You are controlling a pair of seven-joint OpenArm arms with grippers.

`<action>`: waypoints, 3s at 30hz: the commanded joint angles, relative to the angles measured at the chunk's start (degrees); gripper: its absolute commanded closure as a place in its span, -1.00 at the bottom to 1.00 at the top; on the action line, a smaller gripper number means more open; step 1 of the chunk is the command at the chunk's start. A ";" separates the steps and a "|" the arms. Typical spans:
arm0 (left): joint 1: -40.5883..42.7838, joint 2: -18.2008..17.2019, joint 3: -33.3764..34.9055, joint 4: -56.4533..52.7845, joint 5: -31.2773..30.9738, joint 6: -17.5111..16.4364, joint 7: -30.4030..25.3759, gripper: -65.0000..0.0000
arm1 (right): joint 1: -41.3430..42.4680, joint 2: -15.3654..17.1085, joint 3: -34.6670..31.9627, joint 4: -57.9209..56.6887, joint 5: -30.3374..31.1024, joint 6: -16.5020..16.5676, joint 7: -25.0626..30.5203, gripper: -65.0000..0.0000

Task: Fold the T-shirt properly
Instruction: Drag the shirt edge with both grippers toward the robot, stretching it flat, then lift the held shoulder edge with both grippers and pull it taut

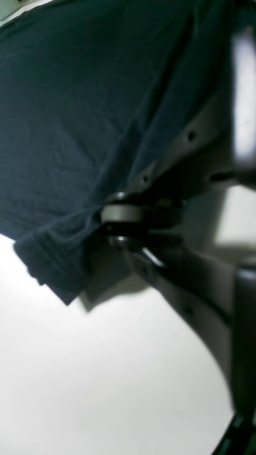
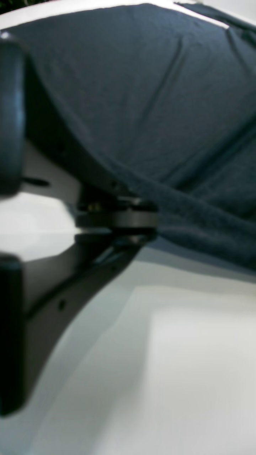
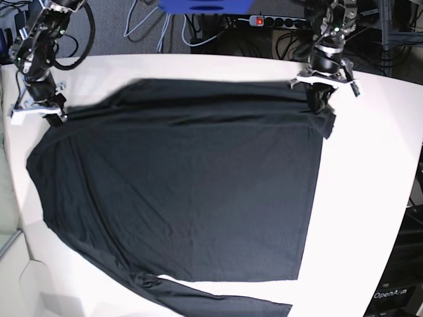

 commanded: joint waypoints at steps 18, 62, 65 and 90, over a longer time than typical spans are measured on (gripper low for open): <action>3.55 -0.54 -0.14 2.41 0.48 -0.46 -1.52 0.88 | -2.45 -0.56 3.77 5.74 1.23 2.80 0.86 1.00; -13.33 -2.21 -5.42 1.89 0.74 -0.28 23.36 0.88 | 7.66 4.63 -7.40 5.21 -11.43 -13.47 0.94 1.00; -16.05 -2.12 -5.42 1.89 0.83 -0.28 27.14 0.88 | 8.98 4.45 -8.72 5.12 -14.77 -13.47 1.03 1.00; -27.92 -2.03 -5.42 -4.36 0.74 -0.28 34.18 0.88 | 19.53 7.53 -12.58 -5.60 -15.30 -13.47 1.38 1.00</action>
